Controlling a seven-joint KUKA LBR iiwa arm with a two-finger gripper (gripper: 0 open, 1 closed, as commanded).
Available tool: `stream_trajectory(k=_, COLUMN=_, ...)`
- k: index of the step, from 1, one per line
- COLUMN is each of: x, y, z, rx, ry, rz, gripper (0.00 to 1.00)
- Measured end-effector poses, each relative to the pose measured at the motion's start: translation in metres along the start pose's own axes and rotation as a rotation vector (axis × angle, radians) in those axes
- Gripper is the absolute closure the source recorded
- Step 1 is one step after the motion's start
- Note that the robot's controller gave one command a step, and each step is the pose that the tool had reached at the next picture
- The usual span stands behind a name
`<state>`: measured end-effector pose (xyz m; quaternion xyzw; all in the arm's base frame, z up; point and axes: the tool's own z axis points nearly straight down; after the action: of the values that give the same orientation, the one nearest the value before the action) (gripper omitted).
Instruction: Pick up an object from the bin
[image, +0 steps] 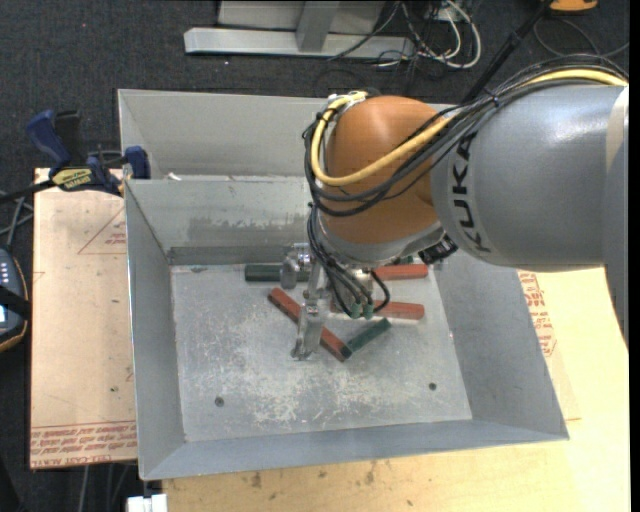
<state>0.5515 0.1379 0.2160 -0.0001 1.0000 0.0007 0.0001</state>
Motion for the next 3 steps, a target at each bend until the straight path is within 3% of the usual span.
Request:
stream_trajectory(k=1, x=-0.011, y=-0.032, z=0.066, rx=-0.001, ry=-0.005, rz=0.061, gripper=0.0)
stream_trajectory(k=2, x=-0.002, y=-0.084, z=0.067, rx=0.001, ry=0.003, rz=0.232, gripper=0.0)
stream_trajectory(k=3, x=-0.009, y=-0.057, z=0.105, rx=0.0, ry=-0.001, rz=0.332, gripper=0.0)
